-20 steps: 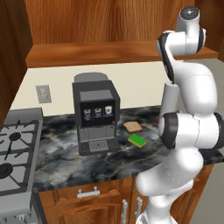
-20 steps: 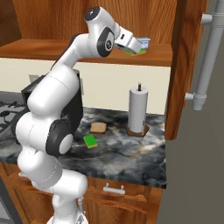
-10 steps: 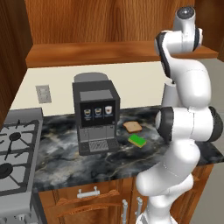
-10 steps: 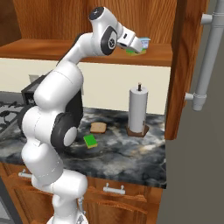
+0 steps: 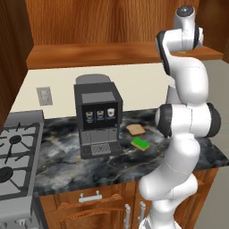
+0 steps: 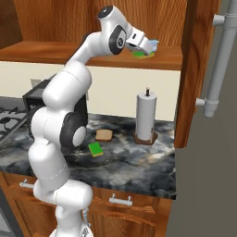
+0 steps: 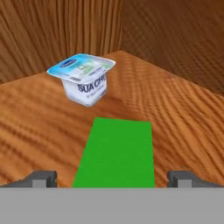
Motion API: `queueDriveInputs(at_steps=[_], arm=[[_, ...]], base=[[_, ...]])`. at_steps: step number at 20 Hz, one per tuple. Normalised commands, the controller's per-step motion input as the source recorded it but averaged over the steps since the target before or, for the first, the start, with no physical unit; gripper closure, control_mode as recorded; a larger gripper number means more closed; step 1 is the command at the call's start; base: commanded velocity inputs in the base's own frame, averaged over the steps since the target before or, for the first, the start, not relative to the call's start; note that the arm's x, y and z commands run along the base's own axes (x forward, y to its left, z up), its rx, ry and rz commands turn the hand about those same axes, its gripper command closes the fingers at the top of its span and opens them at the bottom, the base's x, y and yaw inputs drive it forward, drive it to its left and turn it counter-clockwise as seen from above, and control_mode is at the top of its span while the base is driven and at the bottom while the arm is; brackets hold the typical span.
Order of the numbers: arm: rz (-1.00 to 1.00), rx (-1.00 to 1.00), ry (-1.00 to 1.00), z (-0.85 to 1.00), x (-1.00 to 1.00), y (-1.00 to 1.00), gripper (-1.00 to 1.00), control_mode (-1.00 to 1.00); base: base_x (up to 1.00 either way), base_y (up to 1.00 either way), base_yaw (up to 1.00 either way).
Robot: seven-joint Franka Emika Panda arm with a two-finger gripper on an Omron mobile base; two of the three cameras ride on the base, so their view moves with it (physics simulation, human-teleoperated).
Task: Pick the sponge and sponge from the cabinet and place them on the counter.
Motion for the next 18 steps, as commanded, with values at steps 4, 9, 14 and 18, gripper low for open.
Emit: queueDriveInputs(at_steps=[4,9,14,18], arm=[[-0.01,0.00,0.04,-0.01,0.26,-0.08,-1.00,-1.00],[-0.02,0.00,0.04,-0.05,0.17,-0.11,-1.00,-1.00],[-0.02,0.01,0.02,-0.11,0.10,-0.16,-1.00,-1.00],[-0.02,0.00,0.01,-0.13,0.06,-0.10,-1.00,-1.00]], base=[[0.00,0.00,0.00],[0.00,0.00,0.00],[0.00,0.00,0.00],[0.00,0.00,0.00]])
